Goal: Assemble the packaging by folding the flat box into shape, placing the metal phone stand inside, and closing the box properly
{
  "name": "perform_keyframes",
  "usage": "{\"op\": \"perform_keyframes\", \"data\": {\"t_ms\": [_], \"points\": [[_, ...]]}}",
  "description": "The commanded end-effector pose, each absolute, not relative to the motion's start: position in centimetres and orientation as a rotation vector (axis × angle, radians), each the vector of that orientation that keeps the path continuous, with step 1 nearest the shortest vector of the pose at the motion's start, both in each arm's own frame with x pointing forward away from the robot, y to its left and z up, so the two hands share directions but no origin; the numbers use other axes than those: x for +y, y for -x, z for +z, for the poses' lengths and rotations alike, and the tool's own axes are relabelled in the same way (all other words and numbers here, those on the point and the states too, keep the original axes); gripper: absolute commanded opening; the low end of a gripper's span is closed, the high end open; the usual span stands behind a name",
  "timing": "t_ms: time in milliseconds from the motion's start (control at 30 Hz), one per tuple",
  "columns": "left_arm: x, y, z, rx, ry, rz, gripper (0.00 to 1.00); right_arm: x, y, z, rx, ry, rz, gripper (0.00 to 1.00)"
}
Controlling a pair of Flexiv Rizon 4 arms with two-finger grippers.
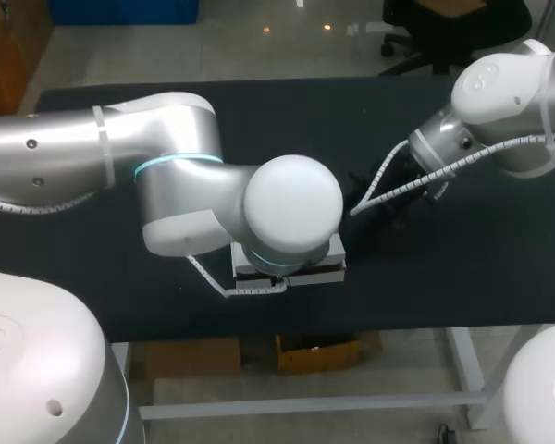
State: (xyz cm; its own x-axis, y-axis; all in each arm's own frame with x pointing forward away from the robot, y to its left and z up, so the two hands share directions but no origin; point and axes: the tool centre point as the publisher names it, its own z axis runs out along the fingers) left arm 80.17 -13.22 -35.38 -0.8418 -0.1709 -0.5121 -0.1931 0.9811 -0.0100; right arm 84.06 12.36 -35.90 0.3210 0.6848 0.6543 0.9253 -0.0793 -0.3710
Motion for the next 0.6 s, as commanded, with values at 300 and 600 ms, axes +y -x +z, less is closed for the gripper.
{"op": "perform_keyframes", "data": {"t_ms": [300, 600], "points": [[-13.62, -79.85, -35.99, 2.586, 0.262, 0.071, 0.31, 12.33, -83.97, -35.78, -1.432, 1.831, -0.401, 0.43], [-13.63, -79.82, -36.02, 2.585, 0.262, 0.068, 0.31, 11.96, -83.65, -35.13, -1.432, 1.838, -0.423, 0.43]]}}
